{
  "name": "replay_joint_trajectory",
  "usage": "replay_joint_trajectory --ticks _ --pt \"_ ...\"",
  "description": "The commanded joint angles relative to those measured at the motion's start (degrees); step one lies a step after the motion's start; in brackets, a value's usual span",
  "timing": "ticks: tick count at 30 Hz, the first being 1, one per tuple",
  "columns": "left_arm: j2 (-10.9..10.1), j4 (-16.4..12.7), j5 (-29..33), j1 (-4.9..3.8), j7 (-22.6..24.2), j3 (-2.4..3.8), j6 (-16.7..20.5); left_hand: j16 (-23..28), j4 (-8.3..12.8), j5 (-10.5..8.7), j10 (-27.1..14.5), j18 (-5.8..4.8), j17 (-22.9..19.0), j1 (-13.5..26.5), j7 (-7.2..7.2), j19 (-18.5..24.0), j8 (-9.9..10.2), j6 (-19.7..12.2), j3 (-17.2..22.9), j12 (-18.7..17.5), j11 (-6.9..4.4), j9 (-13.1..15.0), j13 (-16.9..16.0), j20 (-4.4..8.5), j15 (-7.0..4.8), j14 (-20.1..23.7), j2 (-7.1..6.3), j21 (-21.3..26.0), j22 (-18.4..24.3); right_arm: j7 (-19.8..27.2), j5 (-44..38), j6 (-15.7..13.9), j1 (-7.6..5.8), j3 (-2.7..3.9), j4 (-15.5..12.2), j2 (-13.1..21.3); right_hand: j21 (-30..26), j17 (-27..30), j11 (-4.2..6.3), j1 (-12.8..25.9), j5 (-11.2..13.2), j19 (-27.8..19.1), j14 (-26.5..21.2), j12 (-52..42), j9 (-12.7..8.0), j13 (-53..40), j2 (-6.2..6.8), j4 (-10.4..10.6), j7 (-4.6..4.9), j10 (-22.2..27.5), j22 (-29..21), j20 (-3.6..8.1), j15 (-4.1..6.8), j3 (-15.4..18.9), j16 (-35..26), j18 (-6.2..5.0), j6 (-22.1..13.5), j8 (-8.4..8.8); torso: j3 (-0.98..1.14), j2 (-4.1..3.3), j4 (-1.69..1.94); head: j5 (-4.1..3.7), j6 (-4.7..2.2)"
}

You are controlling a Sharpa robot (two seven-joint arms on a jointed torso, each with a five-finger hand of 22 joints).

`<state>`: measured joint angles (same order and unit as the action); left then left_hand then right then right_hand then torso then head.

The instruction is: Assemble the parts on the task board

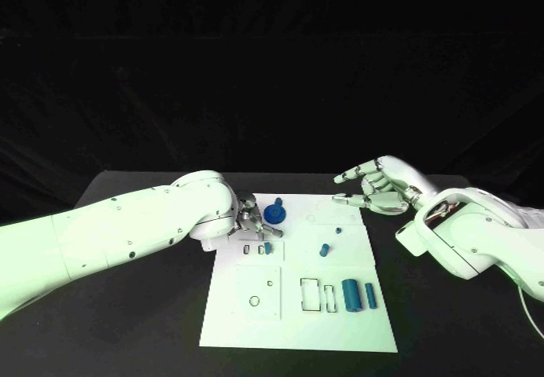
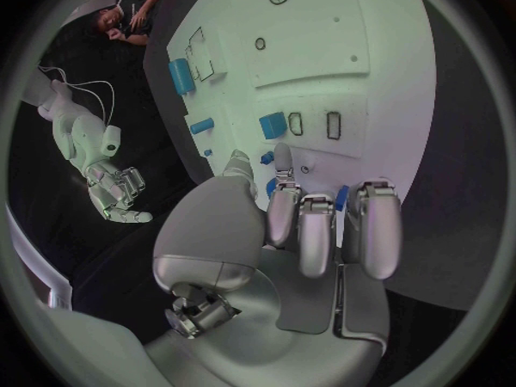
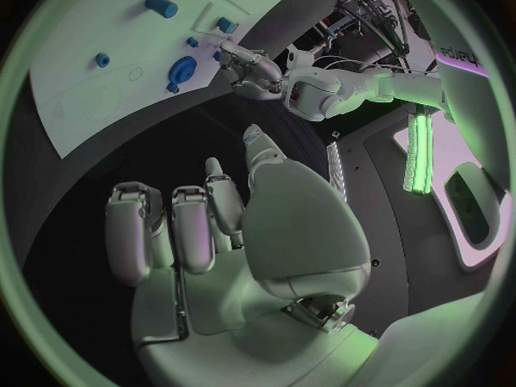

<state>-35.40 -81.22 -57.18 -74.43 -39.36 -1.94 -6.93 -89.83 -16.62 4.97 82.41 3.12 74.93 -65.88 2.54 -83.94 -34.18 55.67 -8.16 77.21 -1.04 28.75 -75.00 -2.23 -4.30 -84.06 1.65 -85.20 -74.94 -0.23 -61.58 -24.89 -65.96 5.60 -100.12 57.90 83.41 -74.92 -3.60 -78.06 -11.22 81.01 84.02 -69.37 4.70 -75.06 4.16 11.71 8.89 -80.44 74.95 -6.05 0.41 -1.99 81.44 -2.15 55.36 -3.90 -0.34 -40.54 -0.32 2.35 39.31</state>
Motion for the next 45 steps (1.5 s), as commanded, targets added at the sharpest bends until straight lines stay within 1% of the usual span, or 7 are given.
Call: replay_joint_trajectory --ticks 1,7,15,21,27,37,45 --pt "0.65 0.46 -1.85 -0.09 -3.86 0.01 -5.14 -0.17 -0.06 -0.26 -0.10 -1.05 15.07 -0.01 -0.01 -0.94 -0.33 -0.57 -0.49 0.04 -0.39 0.25 -0.59 0.35 -0.30 -5.94 0.41 -0.25 -6.08 -1.05 -0.47 1.28 0.03 -0.02 0.06 -0.15 -0.26 -0.21 -0.13 -0.15 -0.11 -0.46 2.49 0.36 0.06 -1.25 -0.27 0.06 -0.12 0.45 3.25 0.10 0.04 0.41 -0.35 -0.89 -0.13 0.09 -0.05 -0.03 0.02 -0.05 0.23" --pt "1.16 0.82 -2.03 -0.08 -3.99 -0.01 -7.04 -0.17 -0.09 -0.94 0.06 -1.15 15.07 0.27 -0.09 -1.20 -0.95 -0.81 -1.28 0.25 -0.44 1.19 -0.86 0.35 -0.33 -5.94 0.44 -0.49 -6.59 -0.83 -0.89 1.33 0.07 -0.06 0.23 -0.35 -0.42 -0.01 -0.12 -0.17 -0.48 -0.55 2.46 0.49 0.08 -1.11 -0.33 0.25 -0.14 0.51 3.07 0.12 0.05 0.66 -0.56 -0.93 -0.16 0.08 -0.07 0.01 0.11 -0.09 0.48" --pt "1.69 1.13 -2.07 -0.07 -4.09 -0.07 -8.38 -0.17 0.02 -0.96 0.17 -1.21 15.07 -0.10 -0.15 -1.33 -1.24 -0.95 -1.37 0.39 -0.49 1.68 -1.03 0.37 -0.36 -5.94 0.81 -0.62 -6.86 -0.82 -1.07 1.32 0.14 -0.10 0.49 -0.67 -0.47 0.02 -0.11 -0.23 -0.77 -0.55 2.47 0.47 0.11 -1.08 -0.42 0.36 -0.15 0.49 3.03 0.13 0.07 0.79 -0.63 -0.93 -0.14 0.05 -0.06 0.01 0.12 -0.04 0.74" --pt "2.27 1.78 -2.08 -0.04 -4.15 -0.31 -9.04 -0.17 0.13 -0.47 0.23 -1.23 15.07 -0.90 -0.19 -1.37 -1.55 -1.23 -1.43 0.46 -0.53 2.32 -1.14 0.40 -0.39 -5.94 1.28 -0.66 -6.97 -0.81 -1.09 1.33 0.20 -0.12 0.59 -0.78 -0.55 0.15 -0.08 -0.38 -1.25 -0.56 2.48 0.55 0.14 -0.98 -0.53 0.46 -0.17 0.51 2.96 0.16 0.10 0.94 -0.78 -0.94 -0.12 0.03 -0.07 -0.01 0.04 -0.02 0.87" --pt "2.48 1.96 -2.08 -0.01 -4.16 -0.40 -8.62 -0.17 0.19 0.30 0.24 -1.22 15.07 -1.80 -0.21 -1.35 -1.81 -1.54 -1.50 0.44 -0.55 2.98 -1.16 0.43 -0.41 -5.94 1.67 -0.65 -6.99 -0.86 -1.09 1.29 0.22 -0.13 0.70 -0.83 -0.59 0.14 -0.07 -0.50 -1.54 -0.56 2.50 0.53 0.15 -0.96 -0.57 0.50 -0.18 0.49 2.92 0.17 0.11 1.03 -0.81 -0.95 -0.12 0.03 -0.03 0.05 0.13 -0.10 0.97" --pt "2.68 1.92 -2.08 0.00 -4.19 -0.42 -8.56 -0.17 0.69 1.56 0.24 -1.26 15.07 -5.23 -0.26 -1.41 -2.20 -2.22 -0.19 0.40 -0.61 4.42 -1.23 0.48 -0.46 -5.94 3.34 -0.72 -7.24 -1.06 -1.09 1.57 0.38 -0.18 1.01 -1.12 -0.65 0.18 -0.07 -0.53 -1.64 -0.62 2.50 0.56 0.16 -0.93 -0.58 0.51 -0.19 0.50 2.84 0.18 0.12 1.06 -0.84 -0.97 -0.12 0.03 0.01 -0.01 0.11 -0.06 1.10" --pt "2.73 1.94 -2.09 0.00 -4.23 -0.42 -9.03 -0.17 1.21 1.70 0.22 -1.24 15.07 -7.40 -0.34 -1.35 -2.16 -2.57 1.11 0.35 -0.68 5.02 -1.27 0.52 -0.51 -5.94 3.38 -0.68 -7.23 -1.19 -1.09 1.68 0.44 -0.24 1.10 -1.18 -0.75 0.34 -0.05 -0.62 -1.93 -0.69 2.48 0.65 0.17 -0.84 -0.67 0.57 -0.19 0.54 2.70 0.19 0.13 1.13 -0.98 -1.00 -0.10 0.02 0.00 -0.01 0.15 -0.08 1.14"
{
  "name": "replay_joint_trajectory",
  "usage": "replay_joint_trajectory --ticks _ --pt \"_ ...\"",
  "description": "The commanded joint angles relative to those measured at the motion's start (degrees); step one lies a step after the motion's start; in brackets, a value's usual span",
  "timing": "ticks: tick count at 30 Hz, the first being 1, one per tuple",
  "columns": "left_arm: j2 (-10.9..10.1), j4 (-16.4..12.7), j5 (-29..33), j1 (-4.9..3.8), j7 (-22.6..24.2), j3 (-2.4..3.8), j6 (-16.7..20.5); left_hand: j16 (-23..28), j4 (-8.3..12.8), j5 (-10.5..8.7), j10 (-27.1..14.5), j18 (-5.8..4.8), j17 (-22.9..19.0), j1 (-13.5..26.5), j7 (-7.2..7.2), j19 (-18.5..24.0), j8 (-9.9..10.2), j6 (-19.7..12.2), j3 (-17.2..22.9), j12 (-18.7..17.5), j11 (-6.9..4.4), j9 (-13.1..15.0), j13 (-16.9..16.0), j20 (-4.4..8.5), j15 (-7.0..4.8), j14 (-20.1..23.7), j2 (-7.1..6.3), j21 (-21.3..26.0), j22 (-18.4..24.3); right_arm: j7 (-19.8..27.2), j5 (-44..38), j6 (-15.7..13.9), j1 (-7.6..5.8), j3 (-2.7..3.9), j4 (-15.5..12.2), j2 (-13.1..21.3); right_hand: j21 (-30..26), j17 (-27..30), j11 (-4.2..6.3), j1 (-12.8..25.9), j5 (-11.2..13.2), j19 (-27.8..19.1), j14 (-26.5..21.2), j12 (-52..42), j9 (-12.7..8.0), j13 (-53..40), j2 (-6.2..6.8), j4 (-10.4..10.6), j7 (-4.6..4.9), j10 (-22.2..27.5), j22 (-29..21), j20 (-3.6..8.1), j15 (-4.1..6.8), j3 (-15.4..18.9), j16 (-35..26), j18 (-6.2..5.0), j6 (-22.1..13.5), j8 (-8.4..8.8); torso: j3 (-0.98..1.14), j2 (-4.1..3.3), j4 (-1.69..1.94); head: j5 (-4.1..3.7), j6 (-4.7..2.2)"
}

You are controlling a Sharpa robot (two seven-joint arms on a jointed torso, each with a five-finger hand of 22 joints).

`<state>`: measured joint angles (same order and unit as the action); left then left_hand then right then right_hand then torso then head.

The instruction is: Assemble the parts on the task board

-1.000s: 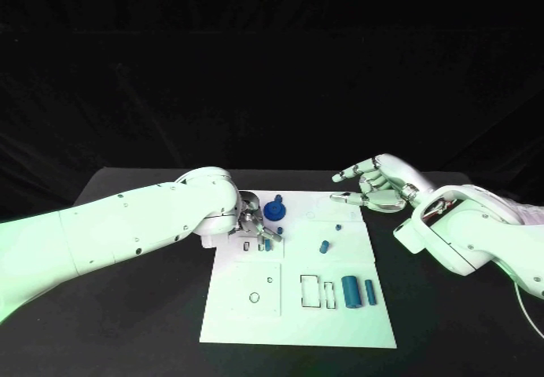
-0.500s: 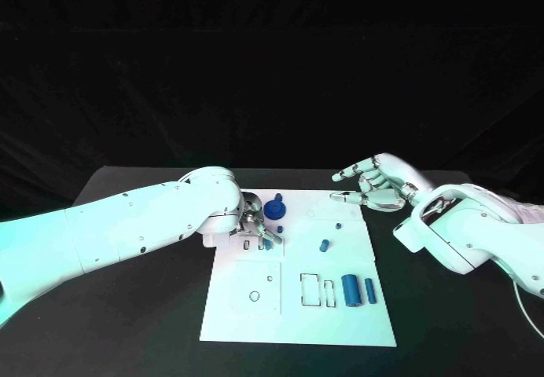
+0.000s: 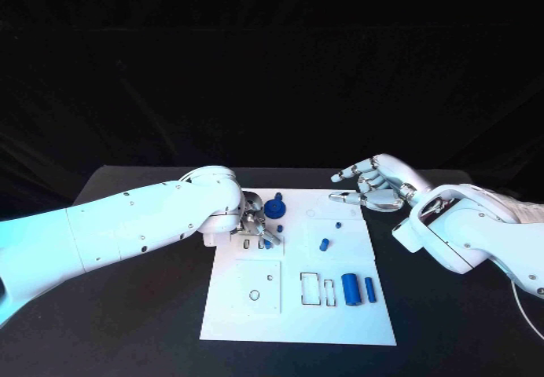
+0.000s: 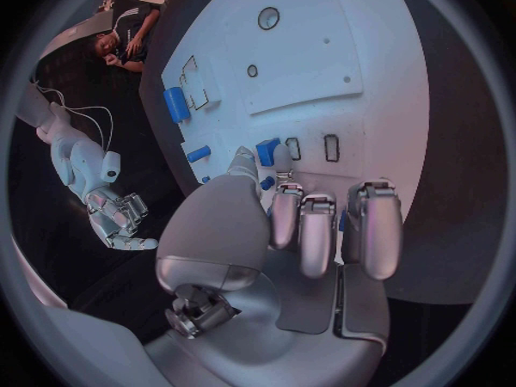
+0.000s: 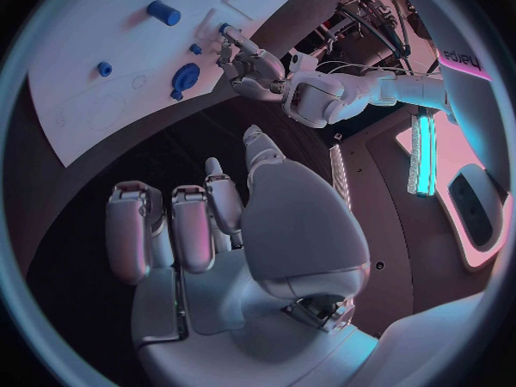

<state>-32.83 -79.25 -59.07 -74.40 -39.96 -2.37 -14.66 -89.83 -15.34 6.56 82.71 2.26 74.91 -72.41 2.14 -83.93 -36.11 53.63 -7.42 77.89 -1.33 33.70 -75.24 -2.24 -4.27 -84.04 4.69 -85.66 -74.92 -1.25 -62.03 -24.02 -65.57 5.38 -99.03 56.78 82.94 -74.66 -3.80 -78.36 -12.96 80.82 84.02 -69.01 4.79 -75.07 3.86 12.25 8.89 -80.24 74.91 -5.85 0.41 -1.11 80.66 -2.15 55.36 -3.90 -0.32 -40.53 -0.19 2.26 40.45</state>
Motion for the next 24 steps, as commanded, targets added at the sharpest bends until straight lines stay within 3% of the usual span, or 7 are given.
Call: replay_joint_trajectory --ticks 1,9,15,19,22,23,24 --pt "0.16 -0.05 -0.20 -0.04 -3.64 0.01 -1.38 -0.17 -0.06 0.10 -0.07 -0.38 15.09 -0.91 0.06 -1.37 -0.24 -0.54 0.39 -0.33 -0.39 0.08 -1.03 0.53 -0.55 -5.96 0.32 -0.23 -7.26 -0.17 -0.64 0.81 0.05 -0.02 0.02 -0.07 -0.28 0.07 0.15 -0.32 -0.18 -0.50 2.48 0.29 0.08 -0.84 -0.37 0.03 -0.19 0.34 2.73 -0.01 0.13 0.25 -0.20 -1.00 -0.10 0.02 -0.02 -0.01 -0.02 0.03 0.06" --pt "0.38 0.08 -0.20 -0.03 -3.67 0.01 -1.46 -0.17 0.57 0.07 -0.05 -0.39 15.09 -2.88 -0.08 -1.39 -0.11 -0.68 1.98 -0.31 -0.51 0.48 -1.12 0.60 -0.63 -5.96 0.66 -0.25 -7.36 -0.19 -0.64 0.74 0.06 -0.05 0.05 -0.07 -0.30 0.06 0.15 -0.25 -0.36 -0.48 2.50 0.20 0.10 -0.86 -0.47 0.19 -0.19 0.28 2.72 0.00 0.14 0.35 -0.23 -1.00 -0.09 0.01 -0.01 -0.03 -0.08 -0.04 0.09" --pt "0.49 0.18 -0.20 -0.03 -3.65 0.01 -0.69 -0.17 1.66 0.27 -0.10 -0.39 15.09 -6.49 -0.27 -1.38 0.65 -1.28 6.92 -0.41 -0.76 0.79 -1.17 0.85 -0.87 -5.96 2.21 -0.23 -7.45 -0.23 -0.64 0.84 0.13 -0.13 0.08 -0.13 -0.30 0.05 0.15 -0.25 -0.39 -0.47 2.50 0.20 0.10 -0.86 -0.48 0.20 -0.19 0.28 2.73 0.00 0.14 0.35 -0.22 -1.00 -0.08 0.01 0.04 -0.05 -0.06 -0.02 0.24" --pt "0.44 0.15 -0.16 -0.02 -3.61 0.01 -0.10 -0.17 2.28 0.60 -0.23 -0.38 15.09 -8.34 -0.33 -1.36 1.26 -1.71 11.74 -0.61 -0.80 0.96 -1.11 0.95 -0.96 -5.96 1.87 -0.19 -7.47 -0.27 -0.64 0.95 0.32 -0.18 0.09 -0.17 -0.30 0.02 0.17 -0.26 -0.52 -0.44 2.52 0.14 0.11 -0.88 -0.53 0.25 -0.20 0.25 2.75 0.01 0.14 0.40 -0.22 -0.99 -0.07 0.01 0.04 -0.01 -0.03 -0.02 0.29" --pt "0.36 0.10 0.20 -0.02 -3.54 0.01 0.52 -0.17 3.08 1.40 -0.43 -0.37 15.09 -9.64 -0.07 -1.30 1.76 -2.04 17.91 -0.87 -0.64 1.14 -1.02 1.02 -0.95 -5.96 0.16 -0.13 -7.45 -0.31 -0.64 1.06 0.45 -0.20 0.08 -0.20 -0.32 0.02 0.18 -0.31 -0.62 -0.45 2.52 0.14 0.12 -0.88 -0.55 0.26 -0.20 0.24 2.72 0.01 0.15 0.41 -0.23 -1.00 -0.06 0.00 0.03 0.00 0.01 -0.02 0.36" --pt "0.31 0.06 0.36 -0.01 -3.51 0.01 0.72 -0.17 2.01 1.20 -0.39 -0.36 15.09 -7.38 0.26 -1.29 1.75 -1.58 25.66 -1.01 -0.63 1.68 -0.98 1.04 0.22 -5.96 -3.29 -0.09 -7.51 -0.32 -0.64 1.10 0.48 -0.21 0.08 -0.21 -0.32 0.02 0.18 -0.32 -0.64 -0.45 2.52 0.13 0.12 -0.88 -0.55 0.25 -0.21 0.24 2.72 0.01 0.15 0.42 -0.23 -0.99 -0.06 0.00 0.04 0.02 0.02 -0.01 0.38" --pt "0.25 0.00 0.49 0.00 -3.48 0.01 0.96 -0.17 2.48 1.44 -0.37 -0.38 15.09 -7.49 0.16 -1.29 1.84 -1.78 28.05 -1.04 -0.55 1.82 -0.97 0.77 -0.29 -5.96 -4.32 -0.08 -7.52 -0.34 -0.64 1.15 0.52 -0.21 0.08 -0.22 -0.32 0.03 0.18 -0.38 -0.75 -0.44 2.53 0.11 0.12 -0.88 -0.56 0.25 -0.21 0.22 2.73 0.02 0.16 0.44 -0.25 -0.99 -0.05 0.00 0.04 0.01 0.03 0.02 0.37"
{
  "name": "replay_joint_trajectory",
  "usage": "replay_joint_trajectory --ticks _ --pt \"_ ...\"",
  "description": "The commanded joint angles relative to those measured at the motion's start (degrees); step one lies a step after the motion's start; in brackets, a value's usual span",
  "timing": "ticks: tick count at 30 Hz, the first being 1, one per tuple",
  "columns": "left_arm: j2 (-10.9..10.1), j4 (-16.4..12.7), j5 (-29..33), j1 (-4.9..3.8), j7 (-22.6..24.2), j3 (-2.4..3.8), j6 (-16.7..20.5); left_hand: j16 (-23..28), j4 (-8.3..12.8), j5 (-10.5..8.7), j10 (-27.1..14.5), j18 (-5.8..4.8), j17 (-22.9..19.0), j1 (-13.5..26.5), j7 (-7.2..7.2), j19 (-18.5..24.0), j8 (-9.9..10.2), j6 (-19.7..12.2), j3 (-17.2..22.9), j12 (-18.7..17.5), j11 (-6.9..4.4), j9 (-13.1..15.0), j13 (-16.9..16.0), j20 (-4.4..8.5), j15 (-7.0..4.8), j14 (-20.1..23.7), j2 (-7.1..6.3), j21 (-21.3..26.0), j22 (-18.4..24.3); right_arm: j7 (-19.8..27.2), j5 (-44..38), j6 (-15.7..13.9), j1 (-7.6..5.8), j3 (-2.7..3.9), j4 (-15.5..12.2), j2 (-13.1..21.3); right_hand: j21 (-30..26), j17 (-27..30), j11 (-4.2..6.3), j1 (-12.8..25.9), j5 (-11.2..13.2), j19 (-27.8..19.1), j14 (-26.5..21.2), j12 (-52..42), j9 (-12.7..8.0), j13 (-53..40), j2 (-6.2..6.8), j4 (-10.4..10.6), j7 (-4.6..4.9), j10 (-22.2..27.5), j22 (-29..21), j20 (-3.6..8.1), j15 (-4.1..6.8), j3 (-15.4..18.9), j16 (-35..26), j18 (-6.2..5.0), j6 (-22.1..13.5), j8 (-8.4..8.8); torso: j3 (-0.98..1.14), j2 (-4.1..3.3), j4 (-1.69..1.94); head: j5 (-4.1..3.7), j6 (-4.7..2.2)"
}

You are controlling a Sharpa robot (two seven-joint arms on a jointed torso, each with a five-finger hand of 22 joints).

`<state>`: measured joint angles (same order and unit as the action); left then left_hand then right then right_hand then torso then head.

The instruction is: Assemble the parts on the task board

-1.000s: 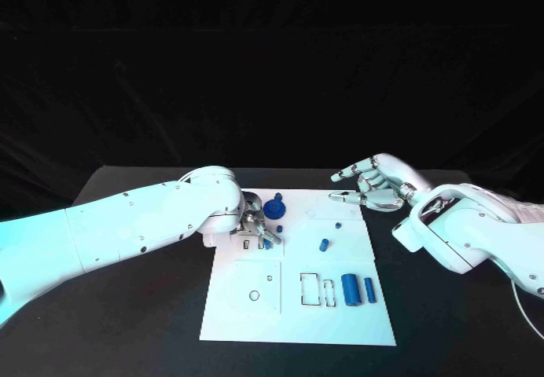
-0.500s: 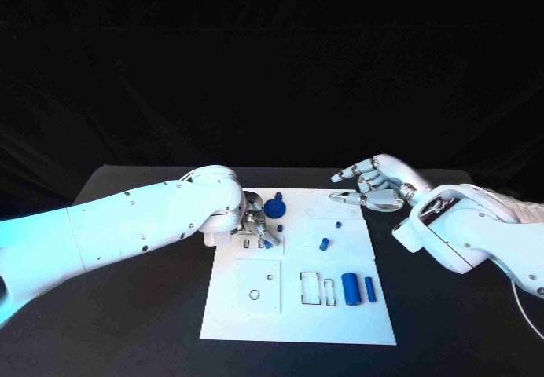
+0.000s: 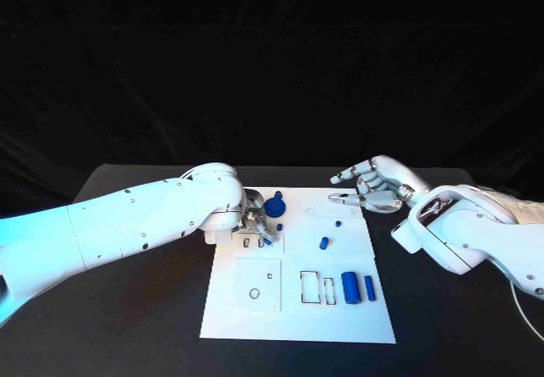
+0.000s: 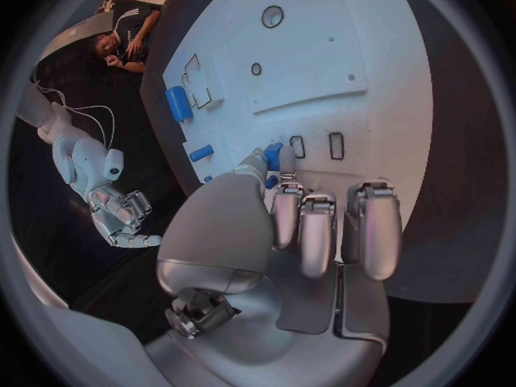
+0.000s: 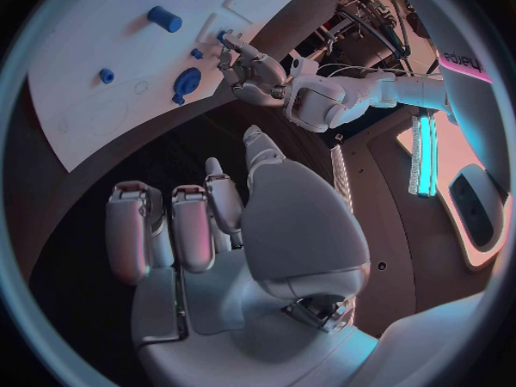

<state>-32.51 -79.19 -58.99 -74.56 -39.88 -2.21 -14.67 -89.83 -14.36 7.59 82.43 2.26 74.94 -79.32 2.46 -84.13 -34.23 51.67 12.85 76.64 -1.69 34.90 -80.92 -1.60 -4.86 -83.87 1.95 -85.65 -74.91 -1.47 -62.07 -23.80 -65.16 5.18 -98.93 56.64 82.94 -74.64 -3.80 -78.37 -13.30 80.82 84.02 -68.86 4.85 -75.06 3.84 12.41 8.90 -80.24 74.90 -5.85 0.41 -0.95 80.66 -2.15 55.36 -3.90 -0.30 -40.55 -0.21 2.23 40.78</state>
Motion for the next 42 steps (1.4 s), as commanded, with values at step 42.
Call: replay_joint_trajectory --ticks 42 --pt "-5.84 -7.06 -5.82 3.42 -2.85 0.03 11.04 -0.17 8.34 1.35 0.73 -0.67 15.06 10.57 -0.30 -1.96 -2.40 0.59 31.12 0.49 -0.28 5.08 4.30 0.05 -0.10 -6.13 -9.52 -0.69 -9.04 -0.09 -0.24 1.31 0.66 -0.39 0.39 -0.28 -0.42 0.03 0.23 -0.81 -1.44 -0.41 2.58 -0.07 0.12 -0.82 -0.60 0.11 -0.25 0.19 2.67 0.07 0.21 0.50 -0.35 -1.00 0.00 -0.01 0.30 0.07 0.38 0.59 0.53"
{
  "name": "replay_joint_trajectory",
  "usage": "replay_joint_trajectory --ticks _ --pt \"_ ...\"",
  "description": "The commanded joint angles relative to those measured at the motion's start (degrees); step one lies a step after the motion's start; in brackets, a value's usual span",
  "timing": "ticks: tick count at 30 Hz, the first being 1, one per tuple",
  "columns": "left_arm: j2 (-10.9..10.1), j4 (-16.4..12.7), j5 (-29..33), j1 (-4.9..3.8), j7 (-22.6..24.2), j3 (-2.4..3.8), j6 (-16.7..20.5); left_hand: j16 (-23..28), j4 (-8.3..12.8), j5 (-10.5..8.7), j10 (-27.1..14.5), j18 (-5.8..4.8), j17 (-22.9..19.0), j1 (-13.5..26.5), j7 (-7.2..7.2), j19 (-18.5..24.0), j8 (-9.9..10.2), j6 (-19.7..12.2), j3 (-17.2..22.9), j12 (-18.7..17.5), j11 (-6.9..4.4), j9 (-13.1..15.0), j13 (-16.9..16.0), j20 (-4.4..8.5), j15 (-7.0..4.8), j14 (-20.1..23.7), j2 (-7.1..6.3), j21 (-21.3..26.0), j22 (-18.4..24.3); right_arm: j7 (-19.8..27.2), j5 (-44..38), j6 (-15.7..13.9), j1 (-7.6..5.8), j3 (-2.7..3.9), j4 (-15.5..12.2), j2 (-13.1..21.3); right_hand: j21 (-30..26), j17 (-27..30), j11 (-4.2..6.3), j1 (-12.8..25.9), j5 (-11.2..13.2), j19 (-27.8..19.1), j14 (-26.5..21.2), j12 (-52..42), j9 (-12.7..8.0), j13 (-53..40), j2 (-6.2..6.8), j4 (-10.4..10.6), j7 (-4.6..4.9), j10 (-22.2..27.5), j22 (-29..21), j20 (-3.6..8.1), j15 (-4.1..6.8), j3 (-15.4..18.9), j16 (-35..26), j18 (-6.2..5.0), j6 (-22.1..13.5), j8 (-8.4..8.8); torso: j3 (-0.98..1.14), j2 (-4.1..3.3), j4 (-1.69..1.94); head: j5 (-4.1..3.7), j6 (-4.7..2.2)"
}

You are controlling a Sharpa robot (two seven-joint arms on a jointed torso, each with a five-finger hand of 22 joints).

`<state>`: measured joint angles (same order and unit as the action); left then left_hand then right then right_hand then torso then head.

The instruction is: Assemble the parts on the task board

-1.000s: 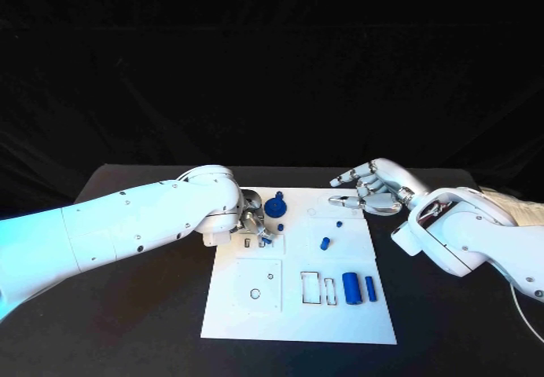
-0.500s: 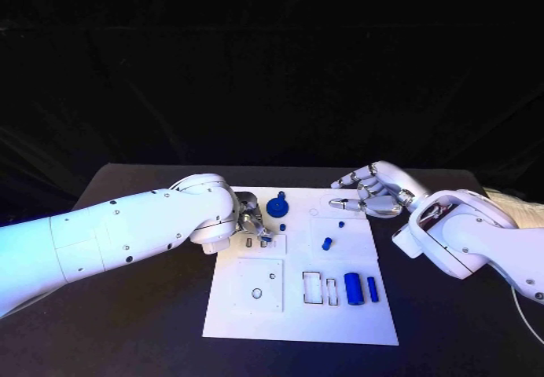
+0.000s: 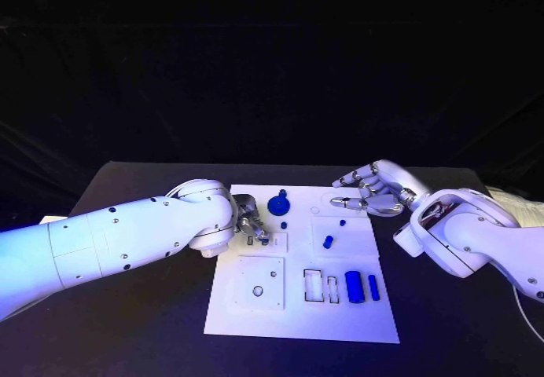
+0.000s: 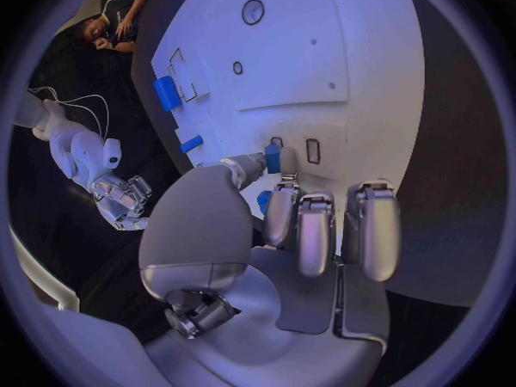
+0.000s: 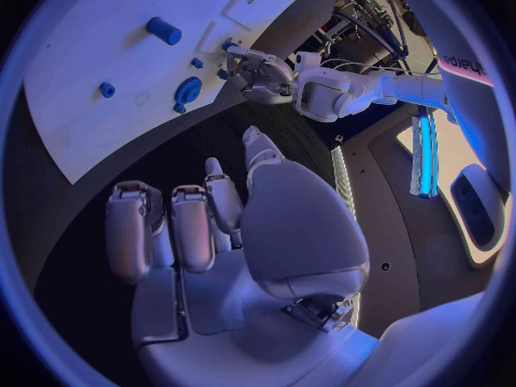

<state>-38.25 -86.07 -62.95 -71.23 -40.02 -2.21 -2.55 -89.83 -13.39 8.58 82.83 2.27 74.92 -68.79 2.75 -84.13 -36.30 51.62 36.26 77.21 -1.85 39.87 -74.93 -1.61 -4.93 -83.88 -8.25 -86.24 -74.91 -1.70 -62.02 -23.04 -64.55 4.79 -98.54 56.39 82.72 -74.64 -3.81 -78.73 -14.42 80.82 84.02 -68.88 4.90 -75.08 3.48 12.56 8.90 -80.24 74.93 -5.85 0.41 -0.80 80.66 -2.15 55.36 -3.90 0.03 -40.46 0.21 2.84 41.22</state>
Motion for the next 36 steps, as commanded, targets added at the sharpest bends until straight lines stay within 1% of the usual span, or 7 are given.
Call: replay_joint_trajectory --ticks 1,8,12,17,27,31,36 --pt "-0.16 -0.23 -1.90 0.12 -2.76 0.04 -1.38 -0.17 7.37 0.36 0.34 -0.67 15.08 0.04 -0.59 -1.97 -0.33 0.64 7.71 -0.08 -0.11 0.11 -1.70 0.06 -0.03 -6.12 0.68 -0.10 -9.04 0.14 -0.28 0.56 0.06 -0.01 0.00 -0.03 -0.20 0.03 0.23 -0.45 -0.31 -0.41 2.58 -0.05 0.07 -0.80 -0.23 -0.05 -0.25 0.19 2.65 0.07 0.21 0.34 -0.36 -1.00 0.00 -0.01 -0.01 -0.03 -0.03 -0.01 0.13" --pt "-0.34 -0.32 -1.99 0.26 -3.01 0.11 -3.19 -0.17 7.76 0.34 0.34 -0.68 15.08 0.19 -0.61 -1.99 -0.38 0.67 8.05 -0.14 -0.13 0.20 -1.64 0.08 -0.04 -6.12 0.47 -0.11 -9.08 0.24 -0.23 0.63 0.08 -0.01 0.13 -0.16 -0.21 0.02 0.23 -0.46 -0.38 -0.42 2.58 -0.12 0.07 -0.85 -0.25 -0.04 -0.25 0.16 2.63 0.08 0.21 0.36 -0.36 -1.00 0.00 -0.01 -0.06 -0.02 -0.05 0.11 0.21" --pt "-0.26 -0.23 -2.01 0.28 -3.09 0.13 -3.78 -0.17 7.76 0.34 0.34 -0.68 15.08 0.19 -0.61 -1.99 -0.38 0.67 8.05 -0.14 -0.13 0.20 -1.64 0.08 -0.04 -6.12 0.47 -0.11 -9.08 0.30 -0.19 0.64 0.10 -0.01 0.16 -0.23 -0.21 0.02 0.23 -0.46 -0.38 -0.42 2.58 -0.12 0.07 -0.85 -0.25 -0.04 -0.25 0.16 2.63 0.08 0.21 0.36 -0.36 -1.00 0.00 -0.01 0.02 -0.03 -0.05 0.06 0.30" --pt "0.19 0.03 -2.01 0.37 -3.14 0.13 -4.23 -0.17 7.90 0.34 0.34 -0.67 15.08 0.25 -0.61 -1.96 -0.39 0.69 8.17 -0.16 -0.13 0.24 -1.62 0.08 -0.04 -6.12 0.40 -0.08 -9.04 0.31 -0.17 0.68 0.11 -0.01 0.15 -0.27 -0.21 0.02 0.23 -0.46 -0.38 -0.42 2.58 -0.12 0.07 -0.85 -0.25 -0.04 -0.25 0.16 2.63 0.08 0.21 0.36 -0.36 -1.00 0.00 -0.01 0.00 -0.06 0.02 0.07 0.34" --pt "0.36 0.13 -2.01 0.73 -3.21 0.11 -5.39 -0.17 8.17 0.40 0.21 -0.66 15.08 0.29 -0.61 -1.95 -0.40 0.68 8.34 -0.43 -0.13 0.29 -1.34 0.09 -0.04 -6.12 0.31 -0.07 -9.02 0.27 -0.16 0.80 0.11 -0.01 0.06 -0.26 -0.21 0.02 0.23 -0.46 -0.38 -0.42 2.58 -0.12 0.07 -0.85 -0.25 -0.04 -0.25 0.16 2.63 0.08 0.21 0.36 -0.36 -1.00 0.00 -0.01 0.07 0.02 -0.09 0.06 0.50" --pt "0.20 -0.05 -2.01 0.76 -3.20 0.10 -5.66 -0.17 8.98 2.68 0.15 -0.71 15.08 1.11 -0.62 -2.06 -0.56 0.92 8.97 -0.88 -0.16 0.59 -0.86 0.12 -0.05 -6.12 -0.10 -0.16 -9.22 0.26 -0.16 0.81 0.11 -0.01 0.05 -0.23 -0.23 0.02 0.23 -0.49 -0.52 -0.42 2.59 -0.12 0.09 -0.83 -0.31 0.00 -0.25 0.15 2.61 0.08 0.22 0.38 -0.37 -1.01 0.04 -0.03 0.05 -0.01 -0.03 -0.02 0.47" --pt "0.11 -0.39 -2.01 0.77 -3.16 0.11 -5.61 -0.17 9.66 4.56 0.03 -0.76 15.08 2.05 -0.74 -2.21 -0.78 1.21 9.42 -1.51 -0.26 0.91 -0.15 0.16 -0.11 -6.12 -0.38 -0.28 -9.46 0.27 -0.16 0.81 0.11 -0.01 0.04 -0.25 -0.23 0.02 0.23 -0.49 -0.52 -0.42 2.59 -0.12 0.09 -0.83 -0.31 0.00 -0.25 0.15 2.61 0.08 0.22 0.38 -0.37 -1.01 0.04 -0.03 0.01 -0.04 -0.05 0.00 0.48"
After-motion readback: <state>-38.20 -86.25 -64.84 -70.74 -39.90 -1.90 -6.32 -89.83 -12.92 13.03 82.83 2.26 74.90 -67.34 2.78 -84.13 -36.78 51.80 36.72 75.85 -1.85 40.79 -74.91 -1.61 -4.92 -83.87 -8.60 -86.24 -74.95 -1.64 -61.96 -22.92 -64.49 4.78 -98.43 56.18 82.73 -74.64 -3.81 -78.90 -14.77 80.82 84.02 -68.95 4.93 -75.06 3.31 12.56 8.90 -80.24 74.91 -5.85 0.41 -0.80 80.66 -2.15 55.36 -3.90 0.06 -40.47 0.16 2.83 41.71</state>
